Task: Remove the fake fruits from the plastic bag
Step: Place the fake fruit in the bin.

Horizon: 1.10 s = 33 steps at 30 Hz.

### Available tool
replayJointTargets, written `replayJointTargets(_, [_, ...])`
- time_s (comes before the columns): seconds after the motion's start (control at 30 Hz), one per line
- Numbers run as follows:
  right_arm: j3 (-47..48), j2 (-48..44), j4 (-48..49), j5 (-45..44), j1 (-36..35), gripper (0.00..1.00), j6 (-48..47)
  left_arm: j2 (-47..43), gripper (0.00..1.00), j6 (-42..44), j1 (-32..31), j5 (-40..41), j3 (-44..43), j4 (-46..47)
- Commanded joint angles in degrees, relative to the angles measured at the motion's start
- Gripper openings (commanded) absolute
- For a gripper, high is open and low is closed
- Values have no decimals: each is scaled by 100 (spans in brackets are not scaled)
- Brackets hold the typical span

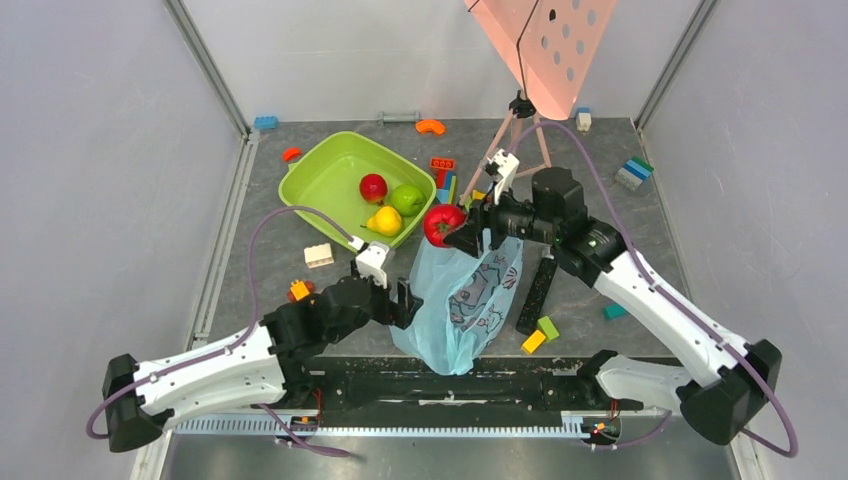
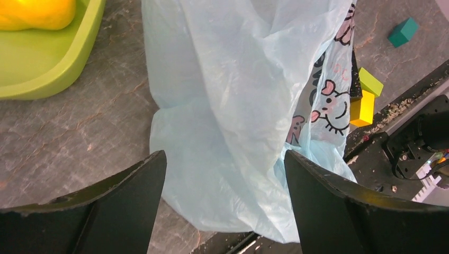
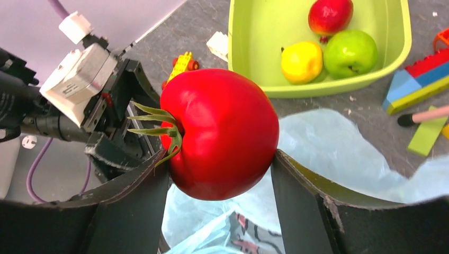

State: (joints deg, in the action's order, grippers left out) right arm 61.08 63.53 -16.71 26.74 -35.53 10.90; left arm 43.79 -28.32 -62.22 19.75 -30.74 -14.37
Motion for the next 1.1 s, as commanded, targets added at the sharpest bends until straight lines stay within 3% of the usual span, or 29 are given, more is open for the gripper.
replayJointTargets(0.0, [501, 496, 721, 261, -32, 50, 34, -407, 89, -578, -27, 300, -249, -853])
replayJointTargets(0.17, [818, 1282, 1024, 313, -119, 51, -86, -863, 90, -807, -25, 490, -964, -1915])
replayJointTargets(0.43, [1632, 2835, 1456, 358, -398, 51, -349, -1250, 91, -641, -26, 599, -1847, -2691])
replayJointTargets(0.8, [3355, 5112, 2009, 202, -755, 54, -400, -1669, 93, -769, -23, 772, -1900, -3033])
replayJointTargets(1.07, [3868, 6066, 2602, -334, -868, 54, -275, -1768, 93, -896, -25, 737, -1936, -3157])
